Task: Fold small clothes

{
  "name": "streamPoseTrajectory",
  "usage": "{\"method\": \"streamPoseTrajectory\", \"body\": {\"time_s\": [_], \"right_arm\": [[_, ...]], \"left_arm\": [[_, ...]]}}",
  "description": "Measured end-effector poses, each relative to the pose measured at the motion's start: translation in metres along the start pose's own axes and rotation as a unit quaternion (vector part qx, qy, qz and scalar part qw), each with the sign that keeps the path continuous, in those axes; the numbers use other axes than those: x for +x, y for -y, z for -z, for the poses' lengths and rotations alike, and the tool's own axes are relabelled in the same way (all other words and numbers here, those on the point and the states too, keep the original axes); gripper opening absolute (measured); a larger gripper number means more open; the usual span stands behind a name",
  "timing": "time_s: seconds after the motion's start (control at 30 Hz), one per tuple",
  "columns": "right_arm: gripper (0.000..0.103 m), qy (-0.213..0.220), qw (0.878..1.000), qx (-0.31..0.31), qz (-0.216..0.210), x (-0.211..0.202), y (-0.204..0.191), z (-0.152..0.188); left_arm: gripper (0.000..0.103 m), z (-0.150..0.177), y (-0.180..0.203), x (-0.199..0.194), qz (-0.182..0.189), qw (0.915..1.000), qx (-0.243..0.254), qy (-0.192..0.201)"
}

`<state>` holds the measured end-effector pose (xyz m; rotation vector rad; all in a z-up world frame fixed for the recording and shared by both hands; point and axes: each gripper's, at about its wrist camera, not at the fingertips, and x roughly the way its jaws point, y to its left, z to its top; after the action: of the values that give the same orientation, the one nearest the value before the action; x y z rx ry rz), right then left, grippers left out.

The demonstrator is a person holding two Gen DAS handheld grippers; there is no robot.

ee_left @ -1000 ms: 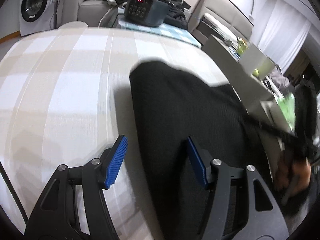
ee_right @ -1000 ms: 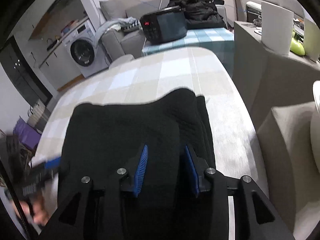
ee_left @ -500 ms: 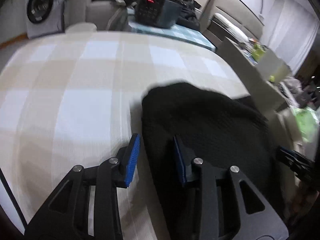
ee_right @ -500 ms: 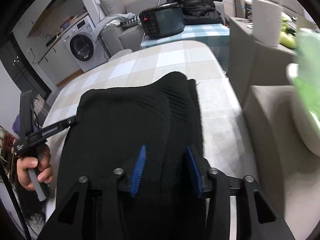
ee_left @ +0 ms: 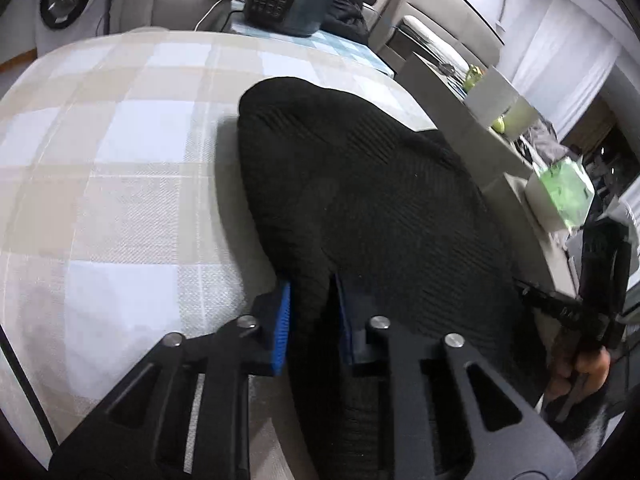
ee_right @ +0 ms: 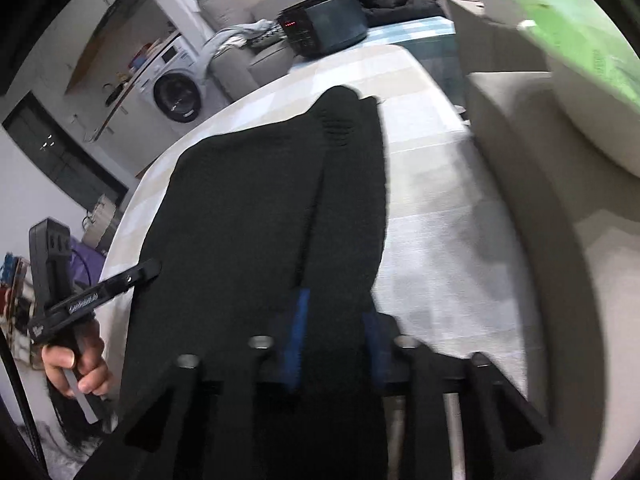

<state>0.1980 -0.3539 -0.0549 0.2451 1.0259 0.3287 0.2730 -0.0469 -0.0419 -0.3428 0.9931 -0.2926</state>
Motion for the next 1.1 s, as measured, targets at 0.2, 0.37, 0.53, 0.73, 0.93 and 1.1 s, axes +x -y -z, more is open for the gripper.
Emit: {"method": "streamPoseTrajectory", "body": {"time_s": [0.2,0.37,0.53,0.73,0.93,1.1], "right_arm": [[0.02,0.002,1.0,-0.018,0.002,0.013,-0.036,0.002],[0.02,0.004,0.999,-0.035,-0.019,0.037,-0.084,-0.003],[0.023,0.002,0.999,-0.052,0.006,0.043,-0.107,-0.003],[0.041,0.041,0.998,-0.056,0.005,-0.016,-0.098,0.016],[0.043,0.04,0.993,-0.101,-0.04,-0.026,-0.126,0.047],[0.026,0.008,0.994,-0.103,-0.026,-0.001,-0.135,0.056]], "left_arm": [[0.014,-0.004,-0.024,-0.021,-0.037,0.9989,-0.014,0.027],[0.014,-0.018,-0.073,-0.039,-0.061,0.997,-0.032,0.036],[0.015,-0.017,-0.093,-0.061,-0.07,0.9954,-0.041,0.052],[0.022,0.015,-0.082,-0.098,-0.058,0.9959,-0.017,0.067],[0.039,0.051,-0.05,-0.095,-0.065,0.9961,0.022,0.055],[0.039,0.074,-0.041,-0.086,-0.111,0.9915,0.047,0.049]]}}
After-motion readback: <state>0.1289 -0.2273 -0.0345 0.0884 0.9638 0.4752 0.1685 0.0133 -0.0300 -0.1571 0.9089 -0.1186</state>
